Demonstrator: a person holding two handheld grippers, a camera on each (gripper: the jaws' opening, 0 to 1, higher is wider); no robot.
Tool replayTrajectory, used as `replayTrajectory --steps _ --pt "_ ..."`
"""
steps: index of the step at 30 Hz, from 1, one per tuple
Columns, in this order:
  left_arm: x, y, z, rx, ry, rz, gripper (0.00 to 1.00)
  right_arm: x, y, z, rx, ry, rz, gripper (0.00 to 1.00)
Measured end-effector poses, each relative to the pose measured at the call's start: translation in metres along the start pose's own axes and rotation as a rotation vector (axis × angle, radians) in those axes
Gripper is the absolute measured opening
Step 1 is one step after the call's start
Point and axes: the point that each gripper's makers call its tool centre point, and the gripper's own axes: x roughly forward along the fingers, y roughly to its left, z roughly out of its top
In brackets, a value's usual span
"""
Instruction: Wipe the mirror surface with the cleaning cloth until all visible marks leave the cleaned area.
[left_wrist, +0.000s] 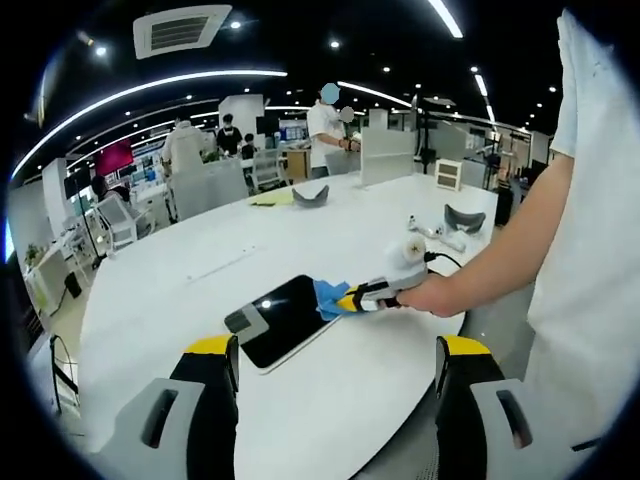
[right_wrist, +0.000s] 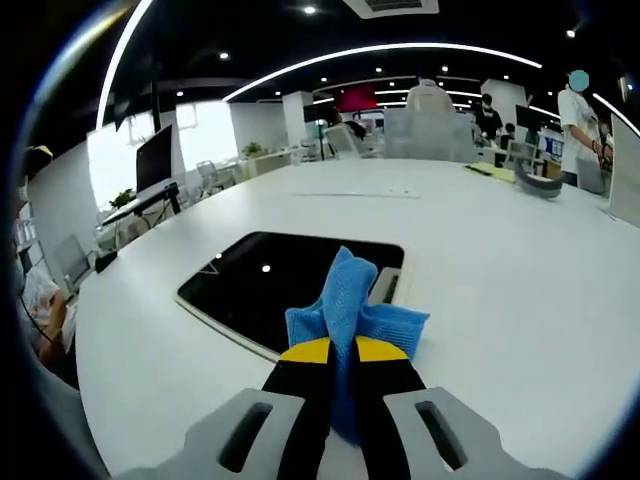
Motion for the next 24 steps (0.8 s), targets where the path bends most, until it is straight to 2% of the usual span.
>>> replayTrajectory --steps 6,9,11,12,24 --pt "0.006 -0.006 -0.002 0.004 0.015 -0.005 0.81 0.001 -0.001 0.0 0.002 -0.003 0.004 0.02" --pt "0.005 0.002 -0.003 0.002 0.022 0.007 0.81 0.003 -0.001 0.001 0.004 -0.001 0.013 0.02" --pt "0.004 0.007 -0.001 -0.011 0.017 0.013 0.81 0.005 -0.001 0.002 -0.039 0.01 0.025 0.02" --pt "0.004 0.009 0.0 -0.015 0.014 0.014 0.81 0.007 -0.001 0.003 -0.033 0.011 0.028 0.02" --pt "0.009 0.011 -0.003 -0.007 0.032 0.002 0.81 0.018 -0.001 0.012 -0.064 0.025 0.084 0.02"
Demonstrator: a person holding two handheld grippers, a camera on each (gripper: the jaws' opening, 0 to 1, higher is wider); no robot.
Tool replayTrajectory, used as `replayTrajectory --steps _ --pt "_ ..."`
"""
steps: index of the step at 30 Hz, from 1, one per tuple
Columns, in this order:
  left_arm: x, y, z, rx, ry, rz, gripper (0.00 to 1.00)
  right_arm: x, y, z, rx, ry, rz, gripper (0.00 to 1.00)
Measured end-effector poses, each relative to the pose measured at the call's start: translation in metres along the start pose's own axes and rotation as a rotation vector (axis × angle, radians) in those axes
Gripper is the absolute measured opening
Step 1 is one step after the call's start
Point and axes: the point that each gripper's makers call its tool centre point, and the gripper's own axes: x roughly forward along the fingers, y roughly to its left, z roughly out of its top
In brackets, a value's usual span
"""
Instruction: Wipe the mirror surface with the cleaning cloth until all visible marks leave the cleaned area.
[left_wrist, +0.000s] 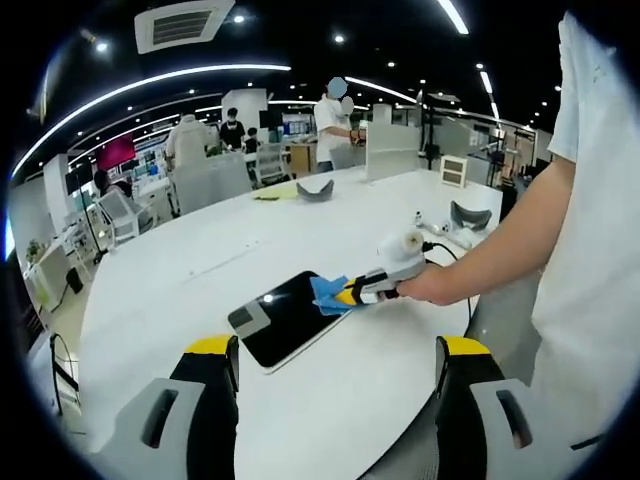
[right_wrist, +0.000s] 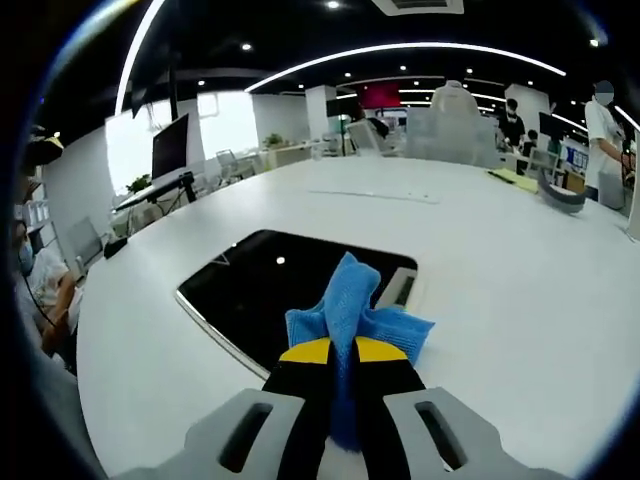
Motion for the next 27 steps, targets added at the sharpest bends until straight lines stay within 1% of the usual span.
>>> replayTrajectory --steps 2,7,27 --pt "0.001 0.0 -0.001 -0.001 0.001 -0.002 0.81 0.002 0.0 0.001 -0.021 0.004 0.003 0.02" --pt "0.001 0.001 -0.002 0.003 0.008 -0.004 0.81 0.004 0.0 0.003 -0.024 0.003 0.001 0.02" --pt "-0.003 0.008 -0.004 -0.009 0.011 0.014 0.8 0.027 -0.01 0.018 -0.064 0.022 0.013 0.02"
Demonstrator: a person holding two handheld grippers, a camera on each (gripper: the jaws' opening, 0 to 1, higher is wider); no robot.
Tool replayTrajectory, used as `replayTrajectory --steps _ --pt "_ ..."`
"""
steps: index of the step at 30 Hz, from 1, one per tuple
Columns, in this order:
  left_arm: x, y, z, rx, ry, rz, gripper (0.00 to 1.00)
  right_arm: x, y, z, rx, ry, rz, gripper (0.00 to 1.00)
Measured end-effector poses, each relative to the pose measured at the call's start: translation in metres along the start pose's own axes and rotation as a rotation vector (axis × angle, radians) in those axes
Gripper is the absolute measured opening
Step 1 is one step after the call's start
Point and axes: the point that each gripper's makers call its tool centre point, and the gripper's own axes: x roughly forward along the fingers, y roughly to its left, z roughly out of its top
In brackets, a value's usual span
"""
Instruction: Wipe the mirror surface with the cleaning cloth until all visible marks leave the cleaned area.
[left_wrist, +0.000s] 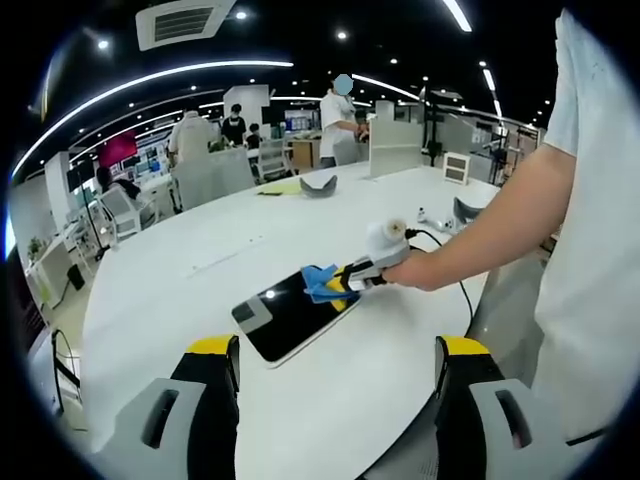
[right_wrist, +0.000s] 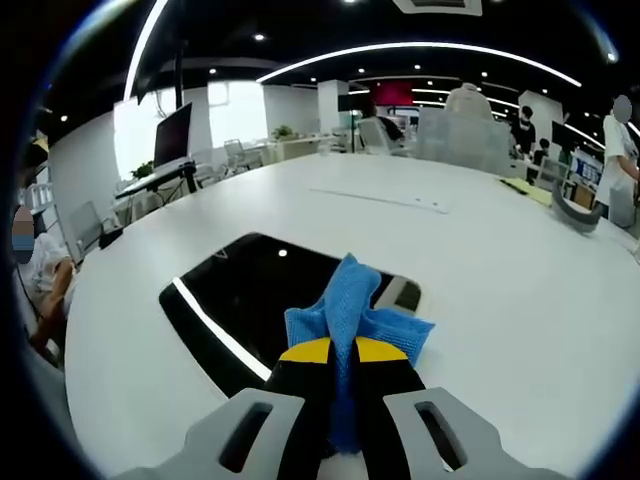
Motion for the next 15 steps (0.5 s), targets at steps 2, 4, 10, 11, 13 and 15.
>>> replayTrajectory --steps 2,4,10,11,13,15 --pt "0.0 0.0 0.0 -0.004 0.0 0.004 0.81 0.002 -0.001 0.001 -0.004 -0.001 0.001 0.02" --pt "0.0 0.0 -0.001 -0.004 0.001 0.002 0.81 0.004 -0.002 0.003 -0.005 0.0 0.002 0.02" --pt "0.001 0.0 -0.002 -0.006 0.01 0.007 0.81 0.012 -0.004 0.007 -0.036 0.009 0.009 0.02" --pt "0.001 0.0 -0.002 -0.009 0.009 0.006 0.81 0.013 -0.004 0.008 -0.039 0.01 0.01 0.02" --pt "0.001 0.0 -0.002 -0.012 0.008 0.006 0.81 0.016 -0.005 0.01 -0.041 0.012 0.012 0.02" --pt "0.001 0.001 -0.002 -0.011 0.009 0.007 0.81 0.019 -0.005 0.012 -0.04 0.015 0.014 0.02"
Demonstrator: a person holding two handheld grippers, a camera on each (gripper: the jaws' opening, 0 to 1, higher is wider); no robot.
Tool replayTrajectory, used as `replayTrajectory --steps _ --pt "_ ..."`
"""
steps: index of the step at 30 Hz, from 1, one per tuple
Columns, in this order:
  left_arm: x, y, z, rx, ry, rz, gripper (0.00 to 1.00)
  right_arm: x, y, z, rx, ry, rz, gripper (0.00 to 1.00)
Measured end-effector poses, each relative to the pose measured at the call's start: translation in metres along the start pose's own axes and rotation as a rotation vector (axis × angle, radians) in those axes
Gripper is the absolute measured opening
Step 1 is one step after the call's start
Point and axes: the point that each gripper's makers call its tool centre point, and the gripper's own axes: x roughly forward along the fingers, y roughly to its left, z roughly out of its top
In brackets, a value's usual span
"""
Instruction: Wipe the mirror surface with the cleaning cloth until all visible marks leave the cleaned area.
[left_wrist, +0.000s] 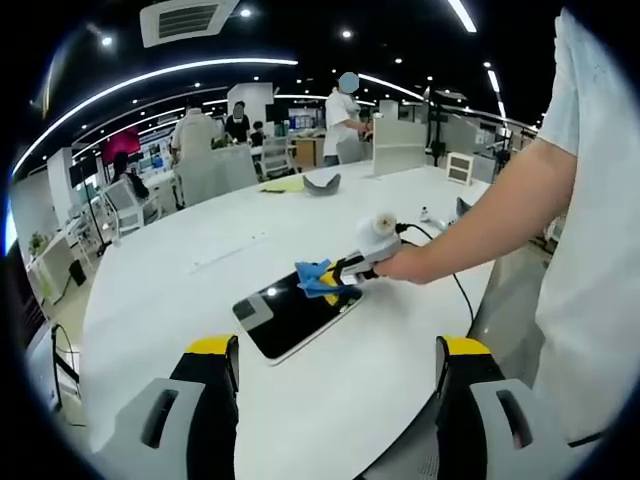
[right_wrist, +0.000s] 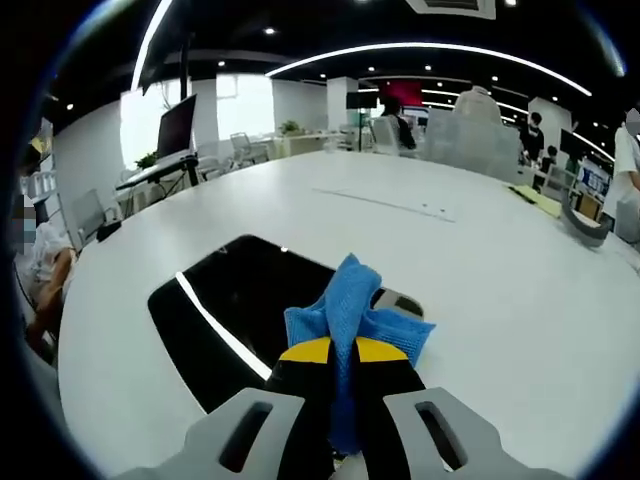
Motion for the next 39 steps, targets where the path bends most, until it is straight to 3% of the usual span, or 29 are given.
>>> replayTrajectory --steps 39 --pt "0.009 0.007 -0.012 -0.015 0.034 -0.013 0.81 0.039 -0.009 0.023 -0.065 0.027 0.068 0.02"
